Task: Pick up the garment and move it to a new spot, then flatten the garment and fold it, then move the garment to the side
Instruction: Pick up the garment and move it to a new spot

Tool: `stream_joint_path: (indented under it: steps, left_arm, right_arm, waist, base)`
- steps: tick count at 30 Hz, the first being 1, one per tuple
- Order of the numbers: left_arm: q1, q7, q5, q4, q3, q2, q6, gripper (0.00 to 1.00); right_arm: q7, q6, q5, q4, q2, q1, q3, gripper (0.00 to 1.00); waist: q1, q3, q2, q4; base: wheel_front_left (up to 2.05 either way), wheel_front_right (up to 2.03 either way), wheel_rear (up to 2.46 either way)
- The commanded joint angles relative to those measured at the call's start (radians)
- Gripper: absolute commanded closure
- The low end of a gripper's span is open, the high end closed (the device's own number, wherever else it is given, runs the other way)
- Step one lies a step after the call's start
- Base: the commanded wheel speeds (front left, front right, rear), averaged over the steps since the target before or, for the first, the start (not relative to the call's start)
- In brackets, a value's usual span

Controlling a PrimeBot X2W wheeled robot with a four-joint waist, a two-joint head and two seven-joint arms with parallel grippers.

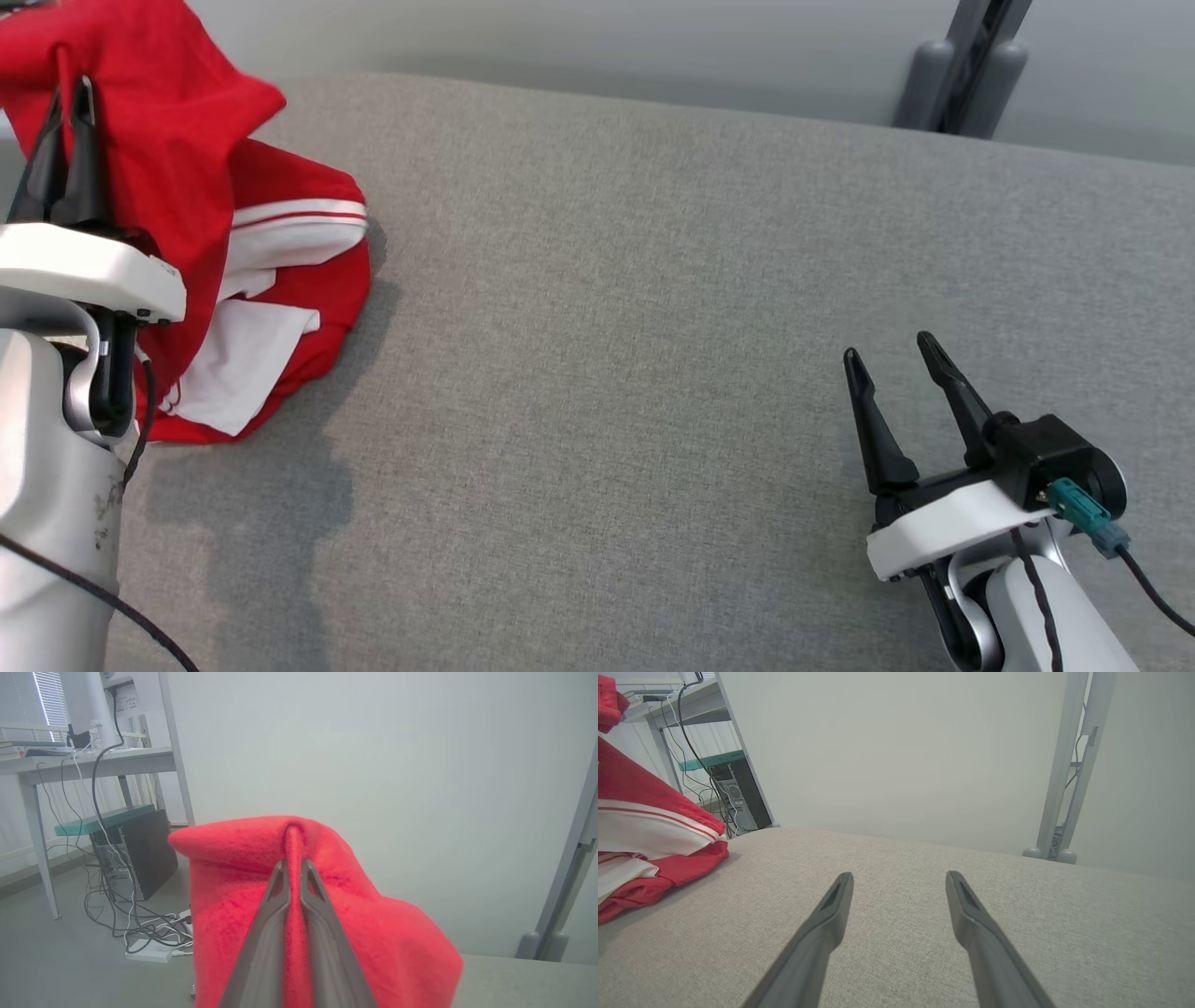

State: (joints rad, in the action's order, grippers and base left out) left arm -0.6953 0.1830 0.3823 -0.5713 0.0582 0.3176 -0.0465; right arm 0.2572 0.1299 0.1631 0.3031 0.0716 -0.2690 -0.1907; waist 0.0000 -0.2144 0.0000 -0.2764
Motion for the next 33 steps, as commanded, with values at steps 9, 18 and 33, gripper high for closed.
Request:
stream_joint_path:
  steps: [9, 18, 33]
  left_arm:
    - [0.097, 0.044, 0.025, 0.292, -0.005, -0.044, 0.029, 1.00]
    - [0.142, 0.005, 0.038, 0.518, 0.082, -0.139, 0.042, 1.00]
    - [0.082, -0.008, 0.048, 0.632, 0.333, -0.259, 0.094, 1.00]
  right_arm:
    - [0.008, 0.002, 0.023, -0.025, -0.007, 0.044, 0.044, 0.00]
    - [0.007, 0.002, 0.020, -0.072, -0.004, 0.035, 0.095, 0.00]
    - [0.007, 0.001, 0.006, -0.156, 0.000, -0.003, 0.205, 0.00]
  waist:
    - [0.0000, 0.107, 0.0000, 0.059]
    - [0.0000, 0.122, 0.0000, 0.159]
    - [0.0000, 0.017, 0.0000, 0.438]
  base:
    - [0.00, 0.00, 0.00]
    - [0.00, 0.00, 0.00]
    - [0.00, 0.00, 0.00]
